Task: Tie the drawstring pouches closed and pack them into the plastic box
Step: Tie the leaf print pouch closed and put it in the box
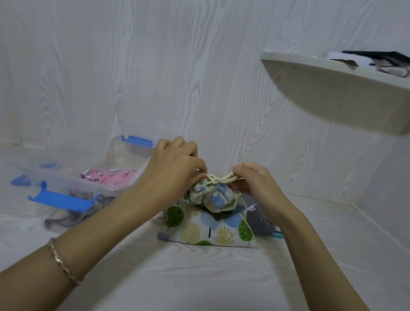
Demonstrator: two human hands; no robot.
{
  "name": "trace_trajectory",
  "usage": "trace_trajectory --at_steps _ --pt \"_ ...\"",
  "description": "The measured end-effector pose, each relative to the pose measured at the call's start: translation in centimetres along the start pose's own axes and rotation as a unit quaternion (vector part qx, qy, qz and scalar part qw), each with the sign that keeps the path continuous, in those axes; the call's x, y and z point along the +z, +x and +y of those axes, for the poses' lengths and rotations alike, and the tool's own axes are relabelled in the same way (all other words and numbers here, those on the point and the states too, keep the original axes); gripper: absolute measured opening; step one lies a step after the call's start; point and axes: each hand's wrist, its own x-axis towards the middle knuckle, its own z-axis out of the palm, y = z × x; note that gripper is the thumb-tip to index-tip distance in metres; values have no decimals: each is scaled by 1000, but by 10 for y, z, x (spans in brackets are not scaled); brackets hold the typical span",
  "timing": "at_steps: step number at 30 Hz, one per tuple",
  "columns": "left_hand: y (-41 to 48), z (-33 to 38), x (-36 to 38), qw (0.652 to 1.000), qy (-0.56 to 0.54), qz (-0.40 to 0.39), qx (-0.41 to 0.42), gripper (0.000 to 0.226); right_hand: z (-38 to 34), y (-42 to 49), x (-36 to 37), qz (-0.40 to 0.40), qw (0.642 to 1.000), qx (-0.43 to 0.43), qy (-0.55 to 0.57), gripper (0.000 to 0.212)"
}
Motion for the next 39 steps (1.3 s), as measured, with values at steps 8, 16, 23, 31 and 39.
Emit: trace_trajectory --at_steps 8,16,23,31,39 --pt "-20 11 16 995 -78 44 -42 13 -13 8 23 -66 982 141 -108 35" --pt "-29 17 19 929 -275 131 -209 23 -7 7 20 -17 994 83 -65 15" --pt "-15 13 18 938 -337 47 -62 35 -11 11 22 -11 978 -32 -206 14" --pt "6 -2 15 876 -434 -66 -198 49 0 4 30 75 974 -117 -179 10" --pt "7 -10 17 799 -523 -162 -251 28 10 2 30 46 914 -207 -346 17"
